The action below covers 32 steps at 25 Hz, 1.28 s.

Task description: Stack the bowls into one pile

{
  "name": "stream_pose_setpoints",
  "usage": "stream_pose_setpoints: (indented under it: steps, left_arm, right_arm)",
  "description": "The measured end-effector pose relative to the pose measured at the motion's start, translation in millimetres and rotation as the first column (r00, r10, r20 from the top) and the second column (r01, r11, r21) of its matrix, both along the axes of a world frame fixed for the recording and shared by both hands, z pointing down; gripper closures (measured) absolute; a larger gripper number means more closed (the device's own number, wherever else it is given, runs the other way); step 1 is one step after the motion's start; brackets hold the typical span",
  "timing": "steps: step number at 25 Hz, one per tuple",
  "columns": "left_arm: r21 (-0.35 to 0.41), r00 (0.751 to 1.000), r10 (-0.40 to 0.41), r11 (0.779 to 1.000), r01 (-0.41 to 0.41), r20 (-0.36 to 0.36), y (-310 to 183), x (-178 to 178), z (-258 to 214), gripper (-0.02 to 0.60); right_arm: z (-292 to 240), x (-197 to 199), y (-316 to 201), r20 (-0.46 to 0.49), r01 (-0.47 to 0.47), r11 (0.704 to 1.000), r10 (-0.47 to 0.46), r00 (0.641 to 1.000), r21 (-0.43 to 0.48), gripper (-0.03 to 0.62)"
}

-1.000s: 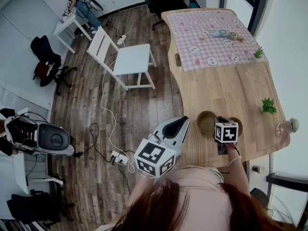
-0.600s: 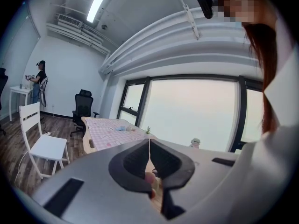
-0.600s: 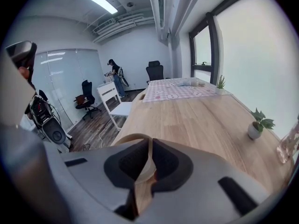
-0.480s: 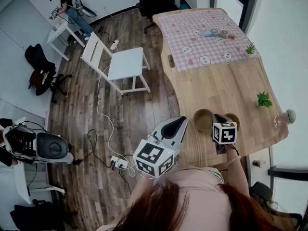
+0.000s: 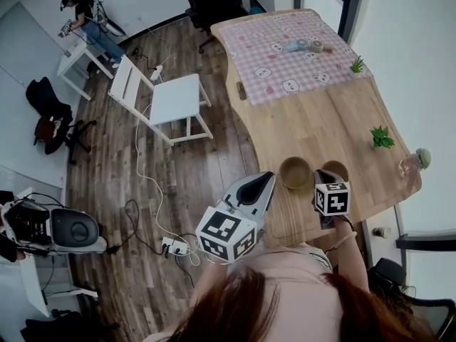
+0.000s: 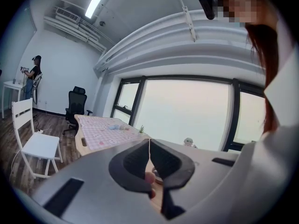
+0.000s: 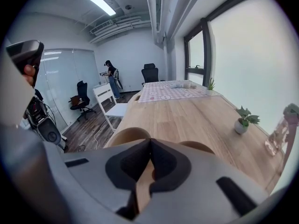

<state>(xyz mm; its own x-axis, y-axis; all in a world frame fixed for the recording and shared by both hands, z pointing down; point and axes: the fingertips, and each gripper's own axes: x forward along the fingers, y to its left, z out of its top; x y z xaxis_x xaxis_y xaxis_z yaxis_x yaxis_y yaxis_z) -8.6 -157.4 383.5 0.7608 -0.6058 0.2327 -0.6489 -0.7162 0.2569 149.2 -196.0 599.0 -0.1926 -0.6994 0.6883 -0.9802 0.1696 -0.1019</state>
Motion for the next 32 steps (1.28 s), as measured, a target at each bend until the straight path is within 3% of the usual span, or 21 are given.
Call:
stream_pose_setpoints:
  steps: [32]
  left_arm:
    - [-0.028, 0.984, 0.175, 0.984, -0.175, 0.012, 20.2, 75.0, 6.8, 0.571]
  right_arm:
    - [6.4, 76.8, 56.3, 0.001, -0.158, 0.987, 0.158, 0.987, -0.018, 0.592]
